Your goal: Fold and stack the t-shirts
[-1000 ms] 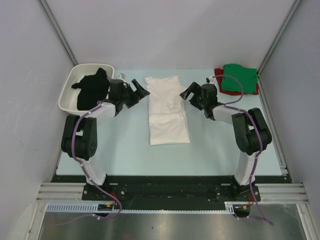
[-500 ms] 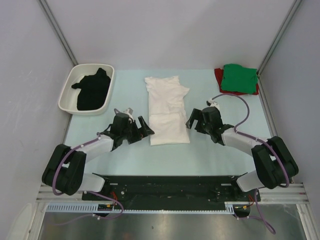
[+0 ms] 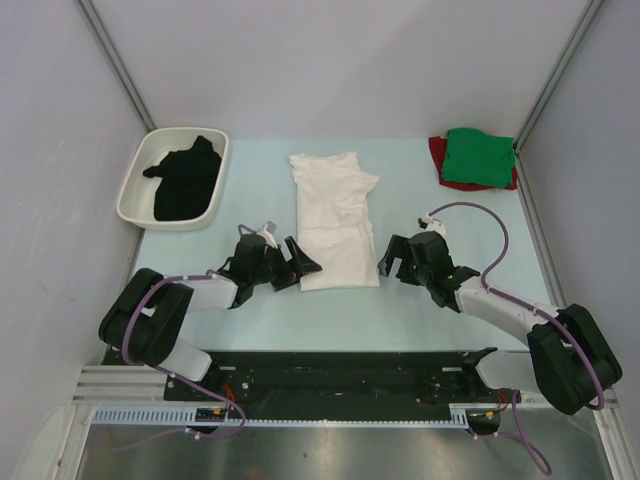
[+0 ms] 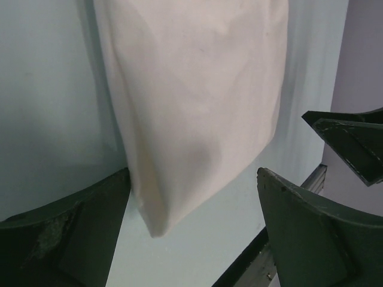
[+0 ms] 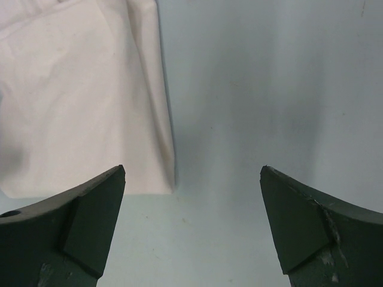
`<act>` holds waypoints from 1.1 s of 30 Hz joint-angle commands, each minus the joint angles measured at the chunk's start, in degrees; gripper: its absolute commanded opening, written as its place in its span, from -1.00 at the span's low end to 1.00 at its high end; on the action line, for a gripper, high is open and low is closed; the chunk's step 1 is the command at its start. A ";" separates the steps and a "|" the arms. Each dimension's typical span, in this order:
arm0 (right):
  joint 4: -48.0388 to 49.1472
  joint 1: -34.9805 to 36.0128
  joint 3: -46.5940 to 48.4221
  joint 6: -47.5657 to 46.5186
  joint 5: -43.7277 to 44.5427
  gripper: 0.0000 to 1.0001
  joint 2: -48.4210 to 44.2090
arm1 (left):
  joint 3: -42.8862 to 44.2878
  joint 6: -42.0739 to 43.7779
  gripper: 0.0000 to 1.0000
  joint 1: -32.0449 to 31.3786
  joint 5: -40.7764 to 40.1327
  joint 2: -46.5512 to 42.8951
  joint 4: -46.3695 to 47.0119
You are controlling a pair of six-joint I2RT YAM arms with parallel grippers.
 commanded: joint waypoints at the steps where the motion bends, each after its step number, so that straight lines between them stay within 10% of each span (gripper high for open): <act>1: -1.73 0.41 -1.27 0.29 1.66 1.00 -1.89 | -2.99 -1.42 0.86 -1.92 1.30 2.31 -2.35; 13: -0.85 1.29 -1.88 2.57 1.04 0.99 -0.40 | -8.97 -1.95 0.64 -2.45 0.08 1.07 0.81; 19: 0.20 2.17 -3.72 4.51 0.60 0.99 -1.54 | -7.47 -2.74 -0.29 -2.36 0.34 6.78 3.80; 33: 9.50 2.96 -10.49 12.05 -1.33 0.86 -4.45 | -10.37 -3.27 -0.89 -2.36 0.08 5.48 6.70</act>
